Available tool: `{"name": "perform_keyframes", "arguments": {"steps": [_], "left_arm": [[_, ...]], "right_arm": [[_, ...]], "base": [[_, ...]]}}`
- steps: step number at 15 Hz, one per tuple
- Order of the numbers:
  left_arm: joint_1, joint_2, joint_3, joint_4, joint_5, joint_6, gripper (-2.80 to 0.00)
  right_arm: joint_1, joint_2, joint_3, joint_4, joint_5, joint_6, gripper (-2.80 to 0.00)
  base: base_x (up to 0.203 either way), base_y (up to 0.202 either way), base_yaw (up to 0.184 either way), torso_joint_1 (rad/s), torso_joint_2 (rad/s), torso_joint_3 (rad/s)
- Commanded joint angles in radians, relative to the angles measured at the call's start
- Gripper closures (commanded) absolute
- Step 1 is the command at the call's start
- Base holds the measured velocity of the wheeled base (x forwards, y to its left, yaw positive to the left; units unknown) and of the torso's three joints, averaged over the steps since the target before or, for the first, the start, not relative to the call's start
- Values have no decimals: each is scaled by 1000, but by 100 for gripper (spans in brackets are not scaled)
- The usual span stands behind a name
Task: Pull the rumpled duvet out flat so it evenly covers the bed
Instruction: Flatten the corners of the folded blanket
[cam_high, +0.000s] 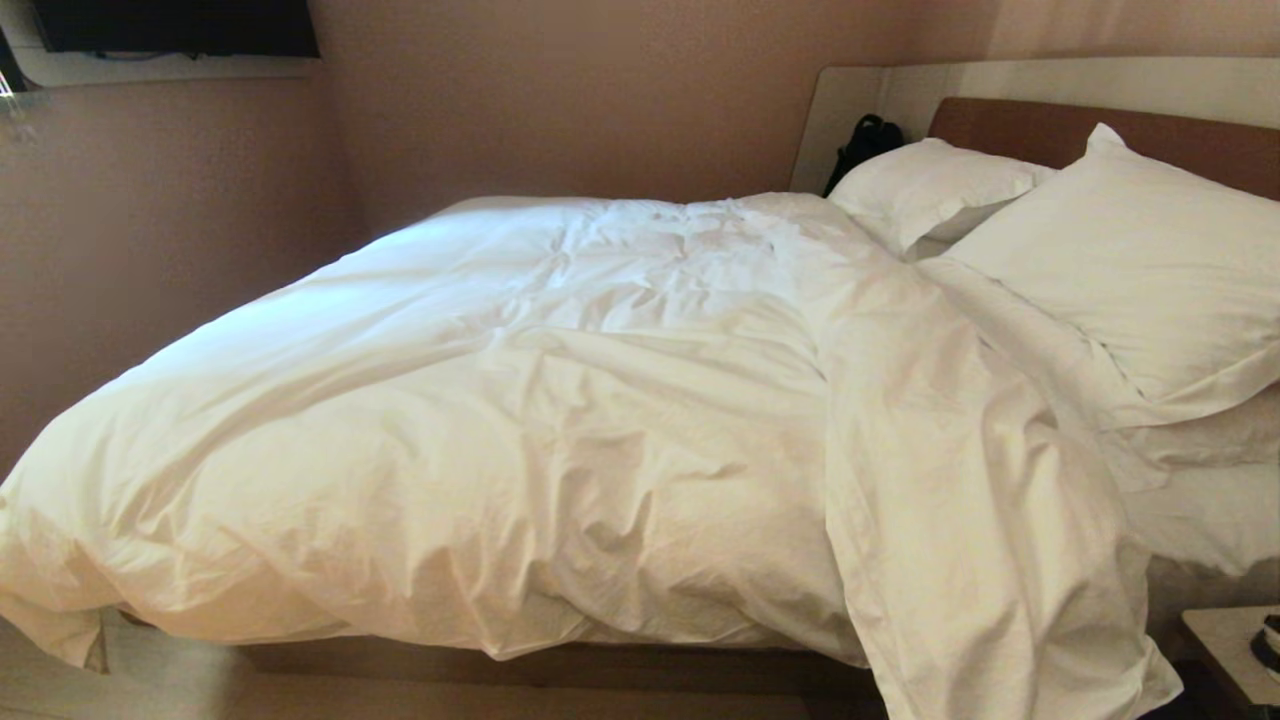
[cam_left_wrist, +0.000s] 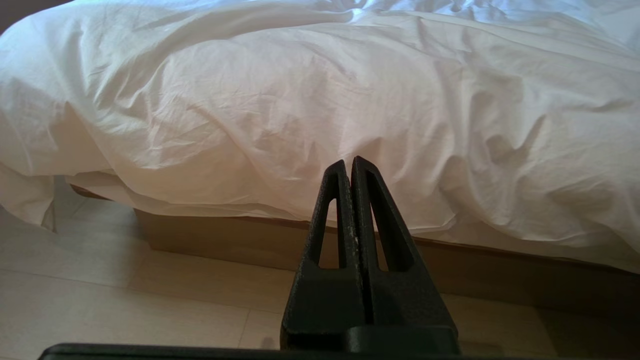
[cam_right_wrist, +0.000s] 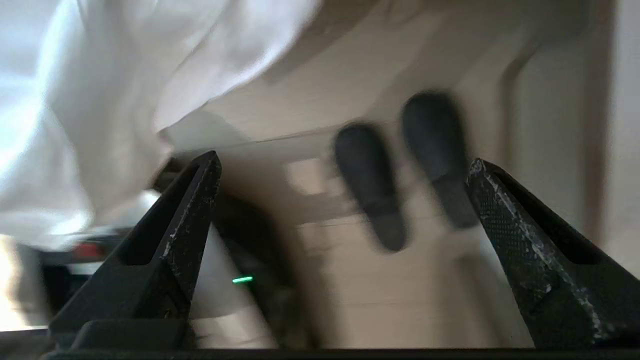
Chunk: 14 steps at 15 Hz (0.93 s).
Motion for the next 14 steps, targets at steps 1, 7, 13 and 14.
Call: {"name": "perform_keyframes", "arguments": {"steps": [1, 7, 13, 14], "left_arm": [[0, 0, 0, 0, 1, -1, 0], [0, 0, 0, 0, 1, -1, 0], [0, 0, 0, 0, 1, -1, 0], [0, 0, 0, 0, 1, -1, 0]], "right_arm": [[21, 27, 1, -259, -3, -180, -280], [24, 151, 25, -470, 13, -221, -280], [79, 226, 106, -684, 74, -222, -280], [90, 240, 108, -714, 74, -221, -280]], "base": [[0, 0, 0, 0, 0, 0], [0, 0, 0, 0, 0, 0], [0, 0, 0, 0, 0, 0], [0, 0, 0, 0, 0, 0]]}}
